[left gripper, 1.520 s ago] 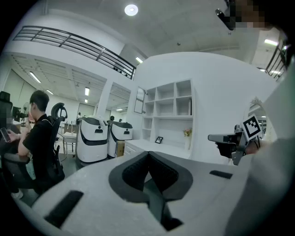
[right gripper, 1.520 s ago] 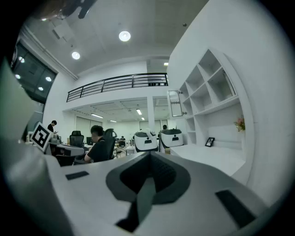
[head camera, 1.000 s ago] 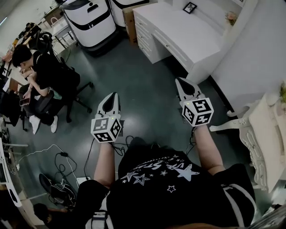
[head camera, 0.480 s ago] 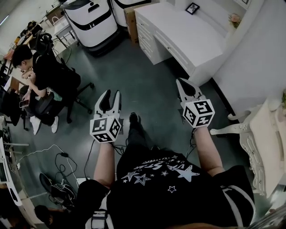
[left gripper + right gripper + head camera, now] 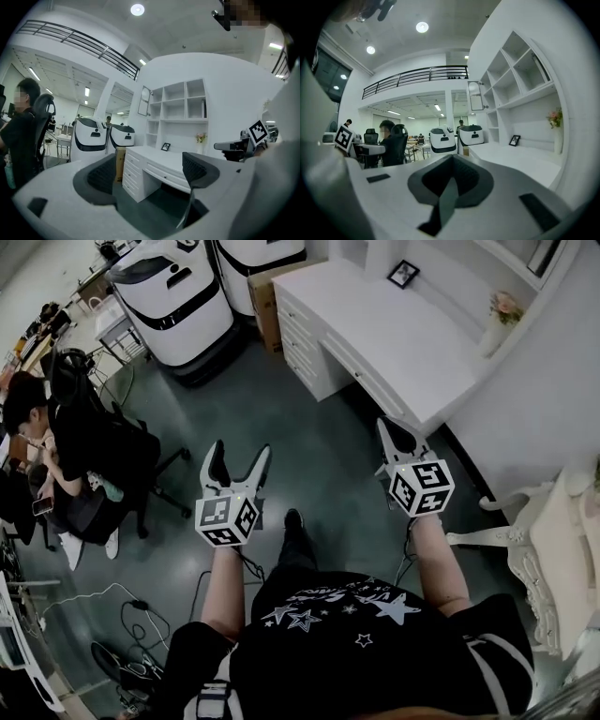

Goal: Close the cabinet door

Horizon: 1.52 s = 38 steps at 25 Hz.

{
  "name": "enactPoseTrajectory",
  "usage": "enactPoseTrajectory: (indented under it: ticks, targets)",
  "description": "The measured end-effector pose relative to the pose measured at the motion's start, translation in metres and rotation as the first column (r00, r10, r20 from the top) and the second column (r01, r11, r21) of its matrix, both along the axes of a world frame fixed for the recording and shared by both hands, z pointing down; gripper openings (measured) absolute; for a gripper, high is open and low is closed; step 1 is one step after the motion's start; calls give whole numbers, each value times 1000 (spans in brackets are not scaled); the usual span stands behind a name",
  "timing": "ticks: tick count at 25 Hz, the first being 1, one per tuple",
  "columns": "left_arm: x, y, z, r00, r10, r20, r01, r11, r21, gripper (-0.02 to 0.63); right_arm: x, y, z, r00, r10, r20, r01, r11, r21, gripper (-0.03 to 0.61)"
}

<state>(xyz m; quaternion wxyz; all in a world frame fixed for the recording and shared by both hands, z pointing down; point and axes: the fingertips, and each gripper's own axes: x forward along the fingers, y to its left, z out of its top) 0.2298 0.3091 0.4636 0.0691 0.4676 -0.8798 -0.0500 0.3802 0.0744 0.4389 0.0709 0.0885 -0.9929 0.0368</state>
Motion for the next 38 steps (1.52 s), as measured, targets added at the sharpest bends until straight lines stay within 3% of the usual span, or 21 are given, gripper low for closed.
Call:
enactPoseTrajectory:
  ticks: [7,14,26,33,38]
  targets:
    - [-125,-38,-28,999,45,30,-46,998,34,451,-123,-37,-35,998,56,32,-57,998,20,6]
    - [-243,-45,-51,999,28,32,-31,994,108,453,-227,-49,-52,995,82,62,-85,996,40,6]
    - [-329,-113,-41,990,138,37,-140,988,72,453,-305,-107,-35,989,143,22,-144,988,47,6]
    - [-377,-162,-56,986,145,79,-150,986,66,453,-360,-178,-57,983,150,106,-158,985,64,5]
    - [-433,-208,-68,987,119,104,-125,991,53,453,-411,-244,-70,976,162,148,-172,984,56,5]
